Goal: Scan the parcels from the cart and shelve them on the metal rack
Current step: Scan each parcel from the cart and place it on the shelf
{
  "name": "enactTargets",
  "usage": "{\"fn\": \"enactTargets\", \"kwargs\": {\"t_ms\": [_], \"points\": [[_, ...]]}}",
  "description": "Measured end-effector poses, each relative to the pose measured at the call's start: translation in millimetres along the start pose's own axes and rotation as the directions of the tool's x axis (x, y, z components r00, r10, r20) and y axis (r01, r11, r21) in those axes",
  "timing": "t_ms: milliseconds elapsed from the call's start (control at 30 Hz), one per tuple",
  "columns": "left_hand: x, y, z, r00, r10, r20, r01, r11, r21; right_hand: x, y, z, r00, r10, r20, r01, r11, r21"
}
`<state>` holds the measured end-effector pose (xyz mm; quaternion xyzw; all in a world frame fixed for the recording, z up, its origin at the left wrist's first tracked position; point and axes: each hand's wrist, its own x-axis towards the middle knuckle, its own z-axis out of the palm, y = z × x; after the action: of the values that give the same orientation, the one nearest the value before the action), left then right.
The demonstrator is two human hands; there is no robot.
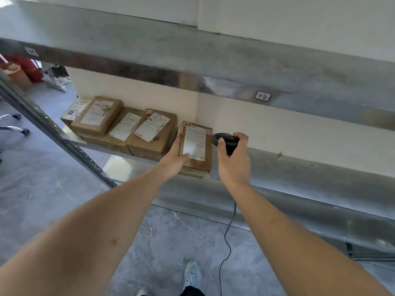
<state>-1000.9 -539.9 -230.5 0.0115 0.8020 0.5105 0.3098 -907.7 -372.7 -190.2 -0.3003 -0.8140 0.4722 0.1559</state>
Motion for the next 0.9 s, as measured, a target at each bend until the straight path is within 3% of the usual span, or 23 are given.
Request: {"fn": "enactTargets", "kwargs": {"t_ms": [333, 467, 600, 667, 767, 900], "points": [[43.2, 5.4, -7.4, 0.988, 0.039, -0.149, -0.013, 0.985, 0.175, 34.9, -0.2, 23.1, 0.999, 0.031, -0.024, -0.031, 0.999, -0.009], [47.5, 5.6, -6.9, 0.975, 0.092, -0.200, -0.019, 0.939, 0.343, 33.4, 3.0, 25.8, 0.999, 0.038, -0.039, -0.039, 0.999, -0.025], [42.1, 12.3, -1.8, 0.946, 0.286, -0.156, -0.128, 0.768, 0.627, 33.6, 3.4, 25.9, 0.997, 0.059, -0.049, -0.060, 0.998, -0.023], [45.1, 13.8, 0.4, 0.926, 0.373, -0.052, -0.221, 0.653, 0.725, 33.4, 2.9, 26.2, 0.997, 0.057, -0.055, -0.058, 0.998, -0.026], [47.5, 15.7, 9.1, 0.926, 0.349, 0.141, -0.310, 0.495, 0.811, 32.0, 3.0, 26.3, 0.997, 0.055, -0.060, -0.056, 0.998, -0.023], [52.4, 14.4, 16.0, 0.943, 0.287, 0.169, -0.280, 0.412, 0.867, 29.4, 5.6, 24.0, 0.996, 0.067, -0.052, -0.068, 0.998, -0.015]]}}
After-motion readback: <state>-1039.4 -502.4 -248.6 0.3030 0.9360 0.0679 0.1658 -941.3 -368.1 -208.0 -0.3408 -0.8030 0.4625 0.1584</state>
